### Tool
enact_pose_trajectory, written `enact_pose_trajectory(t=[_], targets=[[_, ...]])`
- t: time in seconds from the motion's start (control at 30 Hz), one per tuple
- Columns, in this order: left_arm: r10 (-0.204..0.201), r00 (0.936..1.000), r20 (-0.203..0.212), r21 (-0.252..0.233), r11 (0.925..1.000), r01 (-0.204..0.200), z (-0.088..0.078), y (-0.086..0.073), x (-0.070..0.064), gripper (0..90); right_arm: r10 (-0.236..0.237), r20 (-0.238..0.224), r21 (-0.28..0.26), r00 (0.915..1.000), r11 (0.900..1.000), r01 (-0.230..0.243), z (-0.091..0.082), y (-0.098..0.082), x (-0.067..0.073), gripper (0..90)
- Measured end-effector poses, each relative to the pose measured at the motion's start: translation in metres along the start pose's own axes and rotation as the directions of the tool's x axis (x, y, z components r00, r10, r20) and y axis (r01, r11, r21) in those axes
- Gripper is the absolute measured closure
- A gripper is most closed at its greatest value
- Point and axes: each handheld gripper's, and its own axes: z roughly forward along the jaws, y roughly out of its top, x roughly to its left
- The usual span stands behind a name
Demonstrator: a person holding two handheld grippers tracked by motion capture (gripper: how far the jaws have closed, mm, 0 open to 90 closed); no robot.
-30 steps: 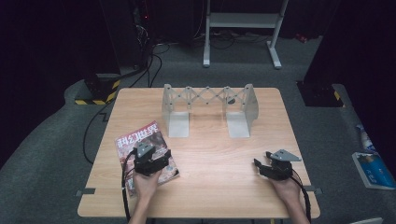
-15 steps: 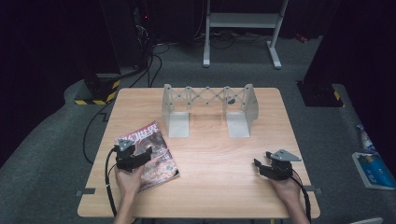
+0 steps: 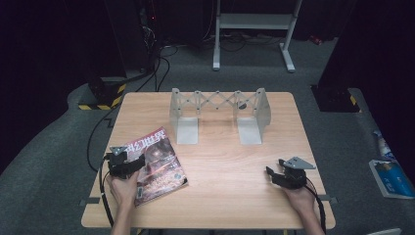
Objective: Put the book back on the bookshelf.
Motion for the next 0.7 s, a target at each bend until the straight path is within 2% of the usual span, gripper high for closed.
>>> enact_pose_trajectory(t=[0.17, 0.57, 0.67, 0.7], targets=[[-0.025, 0.9995, -0.017, 0.007, 0.9997, 0.026, 0.004, -0.003, 0.009, 18.5, 0.0, 0.0, 0.0, 1.0, 1.0, 0.0, 0.0, 0.0, 0.0, 35.2], [-0.002, 0.9996, -0.028, 0.062, 0.9981, 0.004, 0.013, -0.006, 0.01, 17.5, -0.001, 0.0, 0.0, 1.0, 1.0, 0.001, 0.0, 0.0, 0.0, 35.2], [-0.026, 0.9996, -0.012, 0.047, 0.9985, 0.027, 0.013, -0.01, 0.011, 17.6, 0.001, 0.0, 0.0, 1.0, 1.0, -0.001, 0.0, 0.0, 0.0, 35.2], [-0.023, 0.9997, -0.01, 0.038, 0.999, 0.023, 0.013, -0.012, 0.011, 17.6, -0.001, 0.0, -0.001, 1.0, 1.0, 0.001, 0.0, 0.0, 0.0, 35.2]])
